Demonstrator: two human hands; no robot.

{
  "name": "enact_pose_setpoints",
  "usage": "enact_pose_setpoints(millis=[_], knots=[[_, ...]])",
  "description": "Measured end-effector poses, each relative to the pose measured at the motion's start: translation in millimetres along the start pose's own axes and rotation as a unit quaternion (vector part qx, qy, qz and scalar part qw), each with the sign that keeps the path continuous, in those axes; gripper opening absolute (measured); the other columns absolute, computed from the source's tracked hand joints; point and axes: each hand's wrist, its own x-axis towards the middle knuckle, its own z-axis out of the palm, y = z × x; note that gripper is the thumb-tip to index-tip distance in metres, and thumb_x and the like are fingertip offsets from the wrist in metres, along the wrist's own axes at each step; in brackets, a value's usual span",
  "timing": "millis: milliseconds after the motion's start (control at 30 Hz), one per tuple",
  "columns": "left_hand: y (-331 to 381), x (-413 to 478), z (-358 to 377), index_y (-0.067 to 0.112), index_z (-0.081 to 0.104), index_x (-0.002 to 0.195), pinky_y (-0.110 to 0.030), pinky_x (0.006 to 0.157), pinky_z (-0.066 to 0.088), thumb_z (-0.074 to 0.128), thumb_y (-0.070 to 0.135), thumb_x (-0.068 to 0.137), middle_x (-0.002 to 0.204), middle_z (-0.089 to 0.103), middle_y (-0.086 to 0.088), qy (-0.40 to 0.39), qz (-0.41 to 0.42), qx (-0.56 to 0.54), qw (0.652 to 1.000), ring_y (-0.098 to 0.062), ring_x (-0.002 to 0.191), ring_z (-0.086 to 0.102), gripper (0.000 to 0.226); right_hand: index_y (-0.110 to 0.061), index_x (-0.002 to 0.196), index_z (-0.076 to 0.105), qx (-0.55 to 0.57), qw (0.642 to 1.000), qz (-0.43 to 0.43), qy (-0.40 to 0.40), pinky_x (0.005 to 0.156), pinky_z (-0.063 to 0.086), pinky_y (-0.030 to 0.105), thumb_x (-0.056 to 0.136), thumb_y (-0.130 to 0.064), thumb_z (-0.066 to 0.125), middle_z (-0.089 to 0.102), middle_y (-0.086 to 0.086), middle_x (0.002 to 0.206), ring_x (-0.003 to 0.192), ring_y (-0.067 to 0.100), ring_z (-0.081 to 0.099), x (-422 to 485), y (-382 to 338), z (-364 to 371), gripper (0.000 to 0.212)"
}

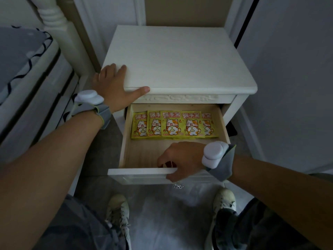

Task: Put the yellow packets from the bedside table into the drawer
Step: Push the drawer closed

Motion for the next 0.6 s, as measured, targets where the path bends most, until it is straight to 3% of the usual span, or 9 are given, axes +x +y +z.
enact_pose_setpoints(millis=[133,300,467,600], knots=[[1,0,1,0.020,0.034,0.146,-0.050,0.108,0.028,0.022,0.100,0.064,0.147,0.040,-0.010,0.011,-0.003,0.004,1.000,-0.031,0.137,0.034,0.116,-0.026,0.108,0.066,-0.014,1.000,0.009,0.017,0.070,0.057,0.036,0.083,-0.040,0.064,0.069,-0.006,0.094,0.080,0.012,0.064,3,6,0,0.028],[0,0,1,0.020,0.033,0.147,-0.051,0.110,0.028,0.024,0.099,0.068,0.147,0.038,-0.009,0.007,0.003,0.003,1.000,-0.031,0.138,0.032,0.112,-0.025,0.124,0.055,-0.063,0.995,0.039,0.073,0.068,0.052,0.036,0.083,-0.040,0.066,0.057,0.000,0.111,0.089,0.023,0.061,4,13,-3,0.045],[-2,3,2,0.021,0.029,0.150,-0.053,0.112,0.026,0.024,0.099,0.069,0.151,0.034,-0.010,-0.004,0.003,0.008,1.000,-0.031,0.141,0.029,0.112,-0.026,0.127,0.051,-0.122,0.983,0.067,0.119,0.063,0.048,0.034,0.086,-0.039,0.065,0.054,0.001,0.118,0.094,0.029,0.063,9,21,-9,0.046],[-2,3,0,0.021,0.029,0.150,-0.051,0.112,0.025,0.026,0.098,0.071,0.152,0.033,-0.009,0.000,0.004,0.007,1.000,-0.030,0.142,0.027,0.110,-0.026,0.130,0.048,-0.191,0.962,0.087,0.174,0.067,0.053,0.039,0.087,-0.035,0.065,0.054,0.002,0.121,0.104,0.028,0.060,14,22,-16,0.047]])
